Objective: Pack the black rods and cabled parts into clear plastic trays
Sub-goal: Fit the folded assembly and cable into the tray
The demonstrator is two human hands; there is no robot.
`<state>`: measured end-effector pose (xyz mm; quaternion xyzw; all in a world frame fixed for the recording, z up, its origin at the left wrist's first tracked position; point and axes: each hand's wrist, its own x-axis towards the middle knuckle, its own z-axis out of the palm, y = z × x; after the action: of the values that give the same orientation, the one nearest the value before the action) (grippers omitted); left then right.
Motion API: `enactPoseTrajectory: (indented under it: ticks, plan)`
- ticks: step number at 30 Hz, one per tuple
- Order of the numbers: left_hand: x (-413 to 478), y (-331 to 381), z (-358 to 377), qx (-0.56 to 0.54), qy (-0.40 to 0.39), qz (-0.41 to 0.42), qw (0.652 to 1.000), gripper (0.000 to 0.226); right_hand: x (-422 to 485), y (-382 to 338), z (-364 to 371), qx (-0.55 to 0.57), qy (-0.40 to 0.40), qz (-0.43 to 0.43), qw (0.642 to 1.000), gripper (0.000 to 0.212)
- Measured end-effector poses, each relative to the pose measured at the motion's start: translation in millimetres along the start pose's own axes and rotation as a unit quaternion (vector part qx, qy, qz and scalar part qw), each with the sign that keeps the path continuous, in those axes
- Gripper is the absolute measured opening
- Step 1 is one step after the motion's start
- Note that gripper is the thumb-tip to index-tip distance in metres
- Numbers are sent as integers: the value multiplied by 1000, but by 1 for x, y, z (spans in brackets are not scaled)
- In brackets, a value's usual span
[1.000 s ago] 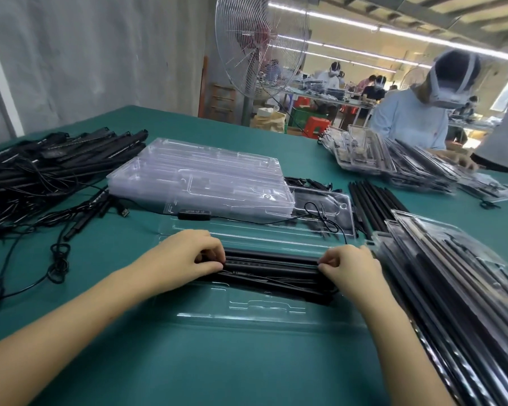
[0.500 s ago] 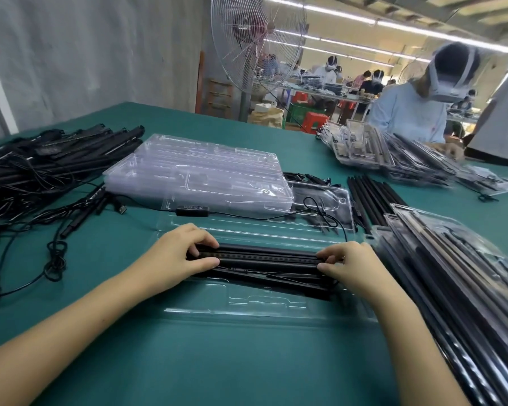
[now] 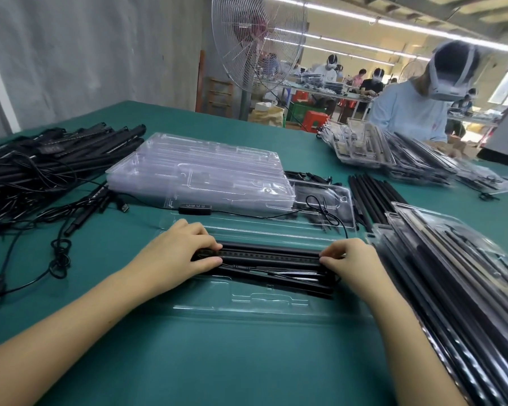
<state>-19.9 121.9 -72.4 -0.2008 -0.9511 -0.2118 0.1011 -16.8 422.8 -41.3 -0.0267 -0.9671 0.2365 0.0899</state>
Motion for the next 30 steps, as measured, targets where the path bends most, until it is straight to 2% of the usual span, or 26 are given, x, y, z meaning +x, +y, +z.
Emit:
enactPoseTrajectory:
  ticks: [5, 8, 10, 12, 14, 16, 18, 19, 24, 26, 28, 29, 30]
  plan:
    - [-2, 7, -3, 78, -10, 11, 997, 36, -4, -6, -18, 32, 17, -37, 999, 3]
    - [-4, 9, -4, 86, -7, 24, 996, 36, -9, -13, -26, 22, -51, -48, 997, 8]
    - [-7, 12, -4, 53, 20, 56, 997, 31, -10, -14, -28, 0, -78, -36, 996, 9]
    - [-8, 16, -3, 25, 40, 105, 993, 23, -7, -7, -30, -23, -51, -13, 998, 8]
    - [-8, 17, -3, 17, 35, 126, 991, 15, -3, 4, -32, -22, 9, 22, 999, 6]
    - [-7, 17, -3, 14, 27, 125, 992, 14, -1, 12, -28, 12, 55, 59, 997, 24]
    - [-7, 17, -3, 18, 39, 137, 990, 13, -1, 14, -17, 41, 53, 79, 995, 42]
    - [-8, 18, -2, 25, 45, 145, 988, 12, -1, 14, -12, 41, 45, 79, 995, 44]
    - [-8, 19, -3, 31, 41, 145, 988, 13, 1, 17, -19, 47, 76, 105, 991, 18]
    - [-7, 18, -3, 15, 35, 133, 990, 15, -1, 19, -33, 24, 3, 145, 989, 7]
    - [-7, 17, -2, 5, 30, 127, 991, 17, -7, 16, -42, -52, -137, 184, 972, 12]
    - [-7, 17, -2, 3, 27, 126, 992, 17, -8, 14, -43, -85, -165, 191, 964, 15]
    - [-8, 16, -1, 1, 27, 126, 992, 17, -7, 12, -44, -95, -145, 187, 967, 24]
